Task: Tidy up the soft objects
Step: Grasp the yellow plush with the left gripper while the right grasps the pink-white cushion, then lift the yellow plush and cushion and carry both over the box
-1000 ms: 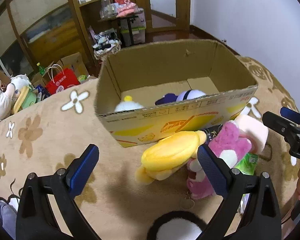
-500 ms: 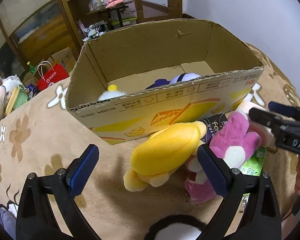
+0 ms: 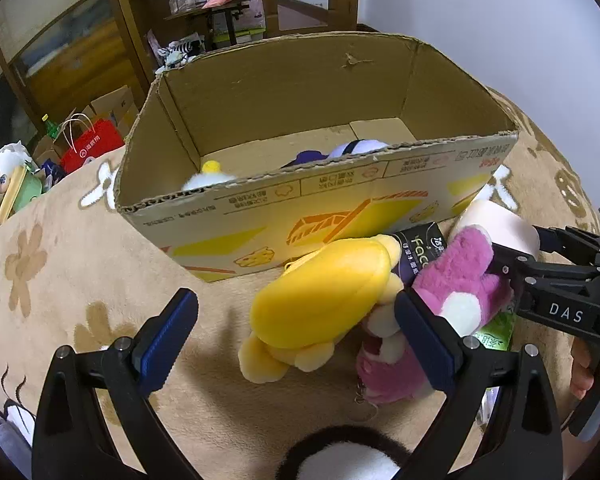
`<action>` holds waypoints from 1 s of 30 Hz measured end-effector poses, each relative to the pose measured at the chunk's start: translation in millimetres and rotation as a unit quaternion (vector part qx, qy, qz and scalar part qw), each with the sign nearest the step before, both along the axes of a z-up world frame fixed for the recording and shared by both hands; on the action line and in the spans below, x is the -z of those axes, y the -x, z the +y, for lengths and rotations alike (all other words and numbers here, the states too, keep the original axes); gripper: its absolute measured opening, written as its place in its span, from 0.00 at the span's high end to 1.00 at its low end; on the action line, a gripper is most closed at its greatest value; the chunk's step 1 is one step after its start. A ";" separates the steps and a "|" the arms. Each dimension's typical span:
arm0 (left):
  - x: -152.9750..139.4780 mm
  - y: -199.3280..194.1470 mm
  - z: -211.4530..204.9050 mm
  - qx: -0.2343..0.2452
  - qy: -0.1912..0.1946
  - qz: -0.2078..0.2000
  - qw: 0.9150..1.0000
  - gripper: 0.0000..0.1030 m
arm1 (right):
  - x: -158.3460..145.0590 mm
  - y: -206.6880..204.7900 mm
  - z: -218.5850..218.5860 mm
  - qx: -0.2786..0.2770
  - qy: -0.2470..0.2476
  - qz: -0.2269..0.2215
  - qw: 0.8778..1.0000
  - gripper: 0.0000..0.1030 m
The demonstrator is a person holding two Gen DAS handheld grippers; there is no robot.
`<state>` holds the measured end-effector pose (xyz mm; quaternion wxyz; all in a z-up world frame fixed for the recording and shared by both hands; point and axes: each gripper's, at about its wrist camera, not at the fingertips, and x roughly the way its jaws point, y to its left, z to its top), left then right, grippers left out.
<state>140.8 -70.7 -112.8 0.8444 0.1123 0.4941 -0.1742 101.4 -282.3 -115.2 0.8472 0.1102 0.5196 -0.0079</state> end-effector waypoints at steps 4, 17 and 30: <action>0.9 -0.6 1.5 0.006 0.025 0.009 1.000 0.15 | 0.2 0.3 2.1 -0.002 0.000 0.002 1.000 0.37; 3.7 -3.2 5.0 0.011 0.072 0.054 0.996 0.55 | 1.8 0.3 0.4 -0.005 -0.003 0.007 1.000 0.41; -1.9 3.2 10.5 -0.001 0.060 0.041 0.997 0.67 | -2.7 3.7 3.3 -0.014 0.010 -0.002 1.000 0.58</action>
